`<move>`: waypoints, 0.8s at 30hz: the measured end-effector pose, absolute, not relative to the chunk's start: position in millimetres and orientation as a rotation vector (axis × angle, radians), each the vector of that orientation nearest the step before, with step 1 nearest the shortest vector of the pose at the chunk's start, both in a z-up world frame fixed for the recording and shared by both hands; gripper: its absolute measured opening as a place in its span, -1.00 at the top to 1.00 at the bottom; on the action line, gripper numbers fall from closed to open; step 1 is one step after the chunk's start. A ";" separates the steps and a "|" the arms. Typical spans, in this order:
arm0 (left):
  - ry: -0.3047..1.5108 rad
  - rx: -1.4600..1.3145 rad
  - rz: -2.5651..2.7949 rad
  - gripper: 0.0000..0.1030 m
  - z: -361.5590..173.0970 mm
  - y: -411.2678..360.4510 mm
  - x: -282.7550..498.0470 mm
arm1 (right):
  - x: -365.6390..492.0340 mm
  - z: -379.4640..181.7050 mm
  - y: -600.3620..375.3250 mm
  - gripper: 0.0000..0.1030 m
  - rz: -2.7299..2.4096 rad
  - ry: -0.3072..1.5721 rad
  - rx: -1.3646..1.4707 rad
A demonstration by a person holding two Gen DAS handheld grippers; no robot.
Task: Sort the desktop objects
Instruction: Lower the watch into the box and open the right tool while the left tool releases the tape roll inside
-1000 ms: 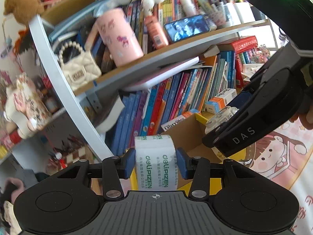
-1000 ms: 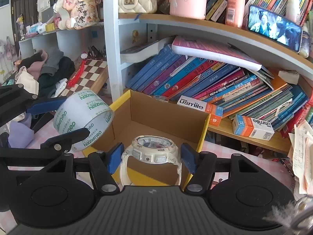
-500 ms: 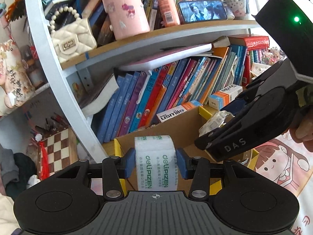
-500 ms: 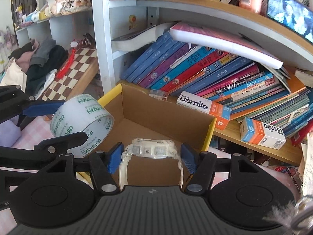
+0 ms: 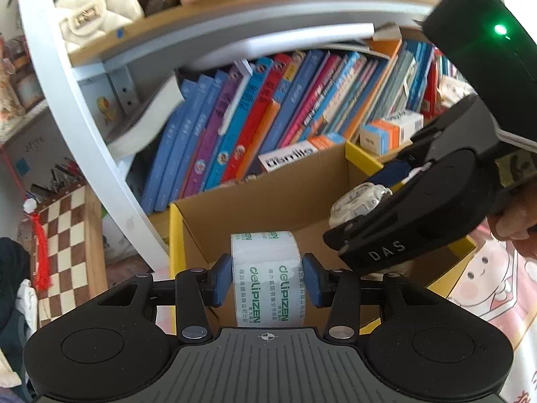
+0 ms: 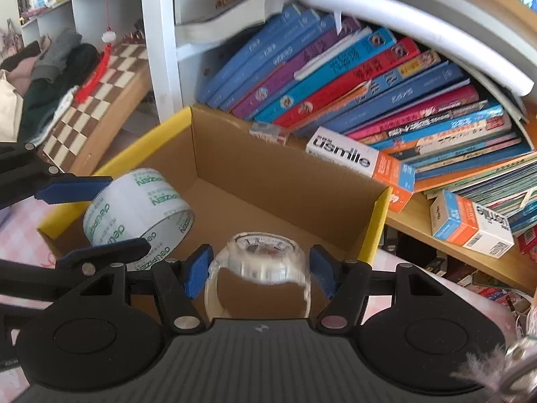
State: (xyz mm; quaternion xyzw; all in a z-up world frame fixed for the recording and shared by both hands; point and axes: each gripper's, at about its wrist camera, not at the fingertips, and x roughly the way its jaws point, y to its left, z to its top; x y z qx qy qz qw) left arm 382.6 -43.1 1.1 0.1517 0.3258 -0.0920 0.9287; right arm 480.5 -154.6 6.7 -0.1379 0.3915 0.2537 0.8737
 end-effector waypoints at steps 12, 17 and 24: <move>0.755 0.260 -0.223 0.14 -24.4 -38.1 398.3 | 496.7 -28.3 -133.2 -0.19 0.573 0.903 -0.493; 0.786 0.204 -0.238 0.13 -26.2 -32.5 403.4 | 496.4 -34.2 -130.7 -0.19 0.591 0.894 -0.559; 0.824 0.099 -0.249 0.12 -30.2 -26.9 407.3 | 495.9 -38.5 -131.0 -0.01 0.617 0.859 -0.626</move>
